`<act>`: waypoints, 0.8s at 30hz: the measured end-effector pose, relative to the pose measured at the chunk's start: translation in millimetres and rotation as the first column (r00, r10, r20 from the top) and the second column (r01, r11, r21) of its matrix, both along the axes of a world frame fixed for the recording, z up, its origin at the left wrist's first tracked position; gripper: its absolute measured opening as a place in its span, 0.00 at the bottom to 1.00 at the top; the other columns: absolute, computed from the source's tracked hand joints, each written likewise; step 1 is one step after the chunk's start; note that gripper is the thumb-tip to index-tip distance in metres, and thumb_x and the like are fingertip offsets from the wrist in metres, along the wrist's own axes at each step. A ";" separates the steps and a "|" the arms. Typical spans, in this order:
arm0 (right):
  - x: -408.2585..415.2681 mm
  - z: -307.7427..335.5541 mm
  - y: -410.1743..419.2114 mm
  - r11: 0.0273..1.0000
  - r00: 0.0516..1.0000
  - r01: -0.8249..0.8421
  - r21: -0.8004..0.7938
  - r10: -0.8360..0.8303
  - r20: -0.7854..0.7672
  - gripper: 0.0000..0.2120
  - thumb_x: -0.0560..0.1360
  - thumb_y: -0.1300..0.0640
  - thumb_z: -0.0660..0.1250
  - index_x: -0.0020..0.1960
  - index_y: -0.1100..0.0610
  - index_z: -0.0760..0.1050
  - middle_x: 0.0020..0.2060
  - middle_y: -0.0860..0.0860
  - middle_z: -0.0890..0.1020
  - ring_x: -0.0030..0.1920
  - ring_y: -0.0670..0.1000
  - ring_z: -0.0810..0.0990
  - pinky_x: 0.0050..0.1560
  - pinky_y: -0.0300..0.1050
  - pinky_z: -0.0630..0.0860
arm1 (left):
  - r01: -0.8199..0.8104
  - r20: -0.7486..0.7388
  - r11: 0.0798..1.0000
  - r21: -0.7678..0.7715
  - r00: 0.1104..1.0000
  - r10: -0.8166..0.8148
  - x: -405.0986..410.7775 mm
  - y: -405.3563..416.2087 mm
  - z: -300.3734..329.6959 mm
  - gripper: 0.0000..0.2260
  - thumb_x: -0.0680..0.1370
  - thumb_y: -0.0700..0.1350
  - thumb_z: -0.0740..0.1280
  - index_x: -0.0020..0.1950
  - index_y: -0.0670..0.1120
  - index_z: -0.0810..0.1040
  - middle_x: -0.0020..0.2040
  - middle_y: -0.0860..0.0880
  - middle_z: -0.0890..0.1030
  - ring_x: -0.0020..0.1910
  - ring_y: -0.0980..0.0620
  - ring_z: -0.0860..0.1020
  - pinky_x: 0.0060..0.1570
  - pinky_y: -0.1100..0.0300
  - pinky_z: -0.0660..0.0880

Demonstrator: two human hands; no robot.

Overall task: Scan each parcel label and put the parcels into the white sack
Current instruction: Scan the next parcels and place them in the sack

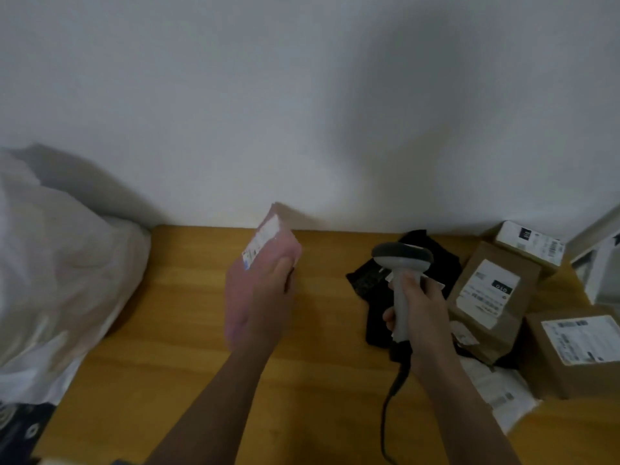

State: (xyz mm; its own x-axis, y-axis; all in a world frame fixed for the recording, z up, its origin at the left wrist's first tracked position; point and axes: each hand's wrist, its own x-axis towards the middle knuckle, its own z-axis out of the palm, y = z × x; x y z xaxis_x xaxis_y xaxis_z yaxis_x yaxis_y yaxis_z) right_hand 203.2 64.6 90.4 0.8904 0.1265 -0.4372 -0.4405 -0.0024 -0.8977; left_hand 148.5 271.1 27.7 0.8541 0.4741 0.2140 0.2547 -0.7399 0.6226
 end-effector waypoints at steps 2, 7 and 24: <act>-4.9 -4.5 7.0 1.000 1.000 -0.016 -0.011 0.016 -0.020 0.09 0.82 0.47 0.59 0.55 0.51 0.71 0.39 0.53 0.78 0.31 0.52 0.75 0.34 0.49 0.72 | 0.114 -0.162 0.992 -0.049 0.979 -0.121 -21.0 -9.1 -23.2 0.06 0.82 0.39 0.60 0.53 0.43 0.75 0.48 0.50 0.78 0.43 0.55 0.72 0.41 0.60 0.69; -13.2 -14.4 13.5 0.996 0.998 -0.061 -0.071 0.058 -0.040 0.07 0.82 0.48 0.59 0.53 0.50 0.72 0.40 0.53 0.78 0.32 0.53 0.76 0.36 0.50 0.71 | 0.063 -0.562 0.941 -0.332 0.788 -0.251 -58.6 -18.9 -89.7 0.06 0.80 0.47 0.66 0.55 0.58 0.76 0.55 0.56 0.80 0.54 0.58 0.77 0.55 0.69 0.70; -27.9 -40.7 33.4 0.955 0.974 -0.222 -0.197 0.205 -0.100 0.10 0.81 0.49 0.60 0.56 0.54 0.74 0.38 0.55 0.76 0.32 0.51 0.76 0.34 0.47 0.72 | 0.079 -0.852 0.975 -0.208 0.475 -0.220 -102.4 5.9 -187.7 0.33 0.78 0.60 0.54 0.80 0.59 0.43 0.79 0.55 0.38 0.76 0.32 0.38 0.72 0.32 0.47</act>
State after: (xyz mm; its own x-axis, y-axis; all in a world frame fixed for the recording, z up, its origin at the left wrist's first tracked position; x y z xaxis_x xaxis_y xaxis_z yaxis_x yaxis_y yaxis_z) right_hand 175.3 98.0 49.7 0.8147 0.2100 -0.5405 -0.4777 -0.2853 -0.8309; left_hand 46.1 277.1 -160.0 0.6309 0.2806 -0.7233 0.6079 -0.7581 0.2362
